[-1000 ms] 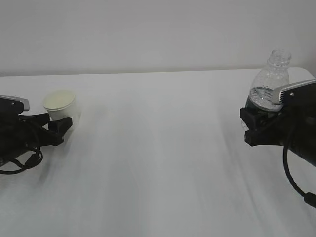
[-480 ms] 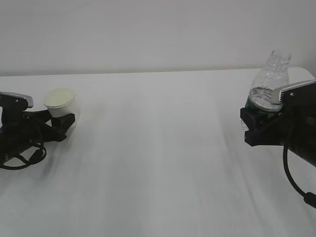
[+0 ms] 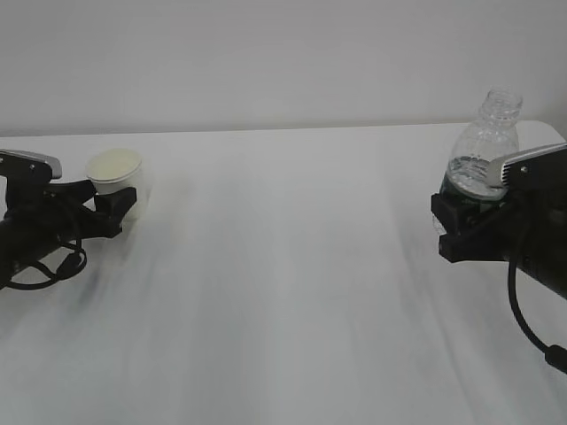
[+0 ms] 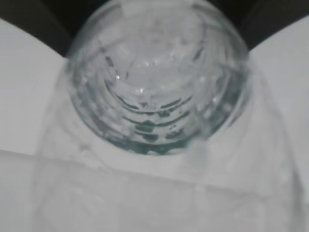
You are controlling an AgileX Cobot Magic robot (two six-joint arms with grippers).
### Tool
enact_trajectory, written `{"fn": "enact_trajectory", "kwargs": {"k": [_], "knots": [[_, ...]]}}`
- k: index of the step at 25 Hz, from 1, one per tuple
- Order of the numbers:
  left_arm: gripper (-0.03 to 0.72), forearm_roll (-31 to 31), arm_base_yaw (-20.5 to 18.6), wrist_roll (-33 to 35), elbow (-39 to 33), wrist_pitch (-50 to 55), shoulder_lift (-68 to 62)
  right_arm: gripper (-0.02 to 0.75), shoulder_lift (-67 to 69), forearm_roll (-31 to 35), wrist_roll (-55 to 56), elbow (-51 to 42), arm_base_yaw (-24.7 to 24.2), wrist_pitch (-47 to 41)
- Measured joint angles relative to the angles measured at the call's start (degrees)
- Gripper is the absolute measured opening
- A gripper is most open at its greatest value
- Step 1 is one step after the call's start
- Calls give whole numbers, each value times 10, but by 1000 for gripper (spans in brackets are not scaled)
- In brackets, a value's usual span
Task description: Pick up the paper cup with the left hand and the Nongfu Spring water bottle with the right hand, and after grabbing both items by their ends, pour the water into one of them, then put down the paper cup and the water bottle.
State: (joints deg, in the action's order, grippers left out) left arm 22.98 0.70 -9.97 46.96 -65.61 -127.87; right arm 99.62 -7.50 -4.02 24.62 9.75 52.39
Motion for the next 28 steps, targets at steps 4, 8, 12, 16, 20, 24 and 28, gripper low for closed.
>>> {"fn": "enact_trajectory", "kwargs": {"k": [4,8,12,16,20,24,28], "knots": [[538,4,0,0,6,0,0,459,0,0,0,0,0,0],[577,4,0,0,9,0,-5,459,0,0,0,0,0,0],[612,5,1,-3,18,4,-20,459,0,-3,0,0,0,0],[618,2,16,-5,35,14,-23,459,0,-12,0,0,0,0],[620,-3,28,-5,70,26,-39,459,0,-14,0,0,0,0],[619,-6,33,-7,99,36,-61,458,0,-15,0,0,0,0],[613,-11,33,-9,109,39,-67,458,0,-15,0,0,0,0]]}}
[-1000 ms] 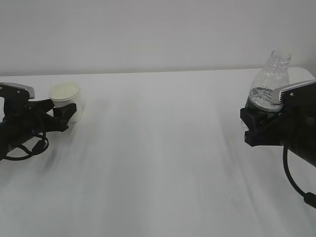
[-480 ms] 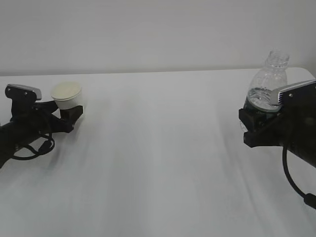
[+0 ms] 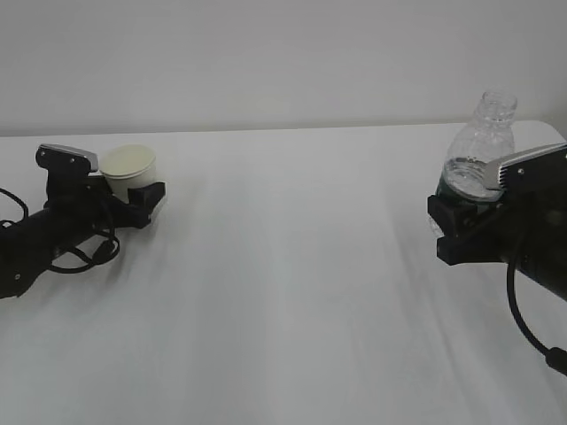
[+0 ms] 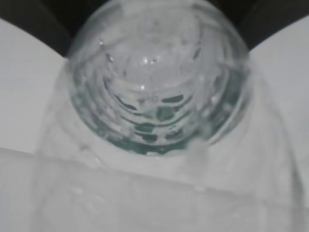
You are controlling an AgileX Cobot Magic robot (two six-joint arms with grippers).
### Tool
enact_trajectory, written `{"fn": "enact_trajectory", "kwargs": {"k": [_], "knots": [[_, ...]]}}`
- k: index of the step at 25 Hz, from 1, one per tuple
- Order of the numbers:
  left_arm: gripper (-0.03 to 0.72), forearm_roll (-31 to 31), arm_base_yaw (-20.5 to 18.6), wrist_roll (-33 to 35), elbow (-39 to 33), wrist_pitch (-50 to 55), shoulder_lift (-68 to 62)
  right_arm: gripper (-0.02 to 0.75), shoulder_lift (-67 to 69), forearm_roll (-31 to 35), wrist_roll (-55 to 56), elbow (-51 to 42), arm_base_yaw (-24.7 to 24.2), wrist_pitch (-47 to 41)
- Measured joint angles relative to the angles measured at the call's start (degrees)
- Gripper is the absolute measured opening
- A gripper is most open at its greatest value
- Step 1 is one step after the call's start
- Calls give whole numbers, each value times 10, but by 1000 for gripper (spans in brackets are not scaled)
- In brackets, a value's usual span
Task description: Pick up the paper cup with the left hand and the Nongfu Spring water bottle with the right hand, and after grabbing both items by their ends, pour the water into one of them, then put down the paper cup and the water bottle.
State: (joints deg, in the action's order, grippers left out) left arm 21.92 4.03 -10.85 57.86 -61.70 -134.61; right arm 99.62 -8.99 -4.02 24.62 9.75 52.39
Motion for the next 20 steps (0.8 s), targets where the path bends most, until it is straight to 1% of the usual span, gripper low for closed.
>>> {"fn": "enact_trajectory", "kwargs": {"k": [4,10,20], "knots": [[566,-1,0,0,0,0,-1,459,0,0,0,0,0,0],[548,10,0,-11,0,0,-1,459,0,0,0,0,0,0],[529,104,0,-58,-1,27,40,458,0,0,0,0,0,0]]}}
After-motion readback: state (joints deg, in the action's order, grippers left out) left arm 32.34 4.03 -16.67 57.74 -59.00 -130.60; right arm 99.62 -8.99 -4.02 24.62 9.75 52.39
